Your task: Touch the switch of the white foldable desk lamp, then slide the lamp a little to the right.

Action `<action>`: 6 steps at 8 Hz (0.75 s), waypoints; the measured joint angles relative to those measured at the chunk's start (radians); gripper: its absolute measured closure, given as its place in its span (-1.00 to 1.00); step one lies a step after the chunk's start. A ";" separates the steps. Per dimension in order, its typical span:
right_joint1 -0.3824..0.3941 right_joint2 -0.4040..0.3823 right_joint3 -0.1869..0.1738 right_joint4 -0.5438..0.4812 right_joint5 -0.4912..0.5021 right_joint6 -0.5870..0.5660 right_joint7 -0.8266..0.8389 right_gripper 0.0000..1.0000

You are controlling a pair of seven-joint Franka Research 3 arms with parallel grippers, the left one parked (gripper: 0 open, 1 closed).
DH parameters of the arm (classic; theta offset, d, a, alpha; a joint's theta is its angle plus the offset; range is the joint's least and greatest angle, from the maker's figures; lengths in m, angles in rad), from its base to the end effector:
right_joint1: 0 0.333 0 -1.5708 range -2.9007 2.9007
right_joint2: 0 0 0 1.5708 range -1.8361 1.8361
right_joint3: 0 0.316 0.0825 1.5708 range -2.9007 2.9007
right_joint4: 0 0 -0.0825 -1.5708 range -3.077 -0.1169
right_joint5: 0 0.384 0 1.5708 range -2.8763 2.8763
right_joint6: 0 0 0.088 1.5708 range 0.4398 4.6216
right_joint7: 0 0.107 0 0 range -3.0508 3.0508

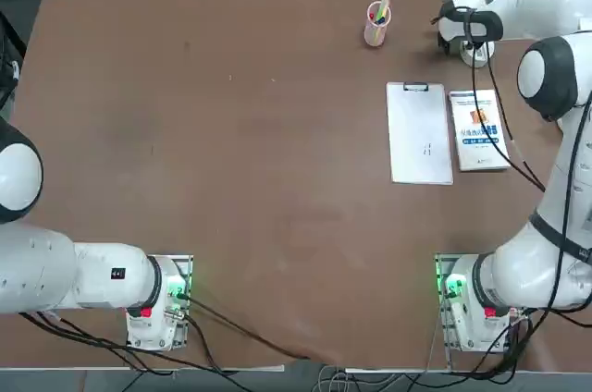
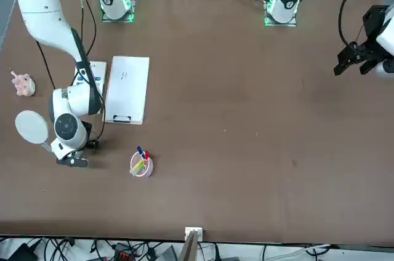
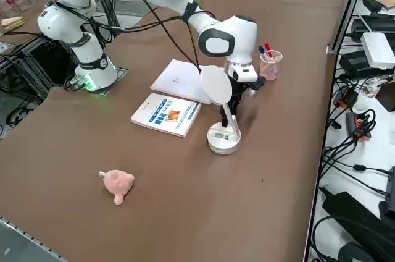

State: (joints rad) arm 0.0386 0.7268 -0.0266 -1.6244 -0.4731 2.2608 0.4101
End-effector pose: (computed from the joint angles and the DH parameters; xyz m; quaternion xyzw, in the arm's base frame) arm 0.6828 -0.0018 0.1907 0.9816 -0.0347 -0.0054 0.1878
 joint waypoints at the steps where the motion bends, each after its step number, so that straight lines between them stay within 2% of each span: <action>1: -0.001 0.000 0.000 0.000 0.003 0.000 -0.006 -1.00; 6: 0.004 -0.001 0.005 0.005 0.006 0.001 -0.027 -1.00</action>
State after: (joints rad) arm 0.0424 0.7262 -0.0216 -1.6192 -0.4669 2.2615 0.3833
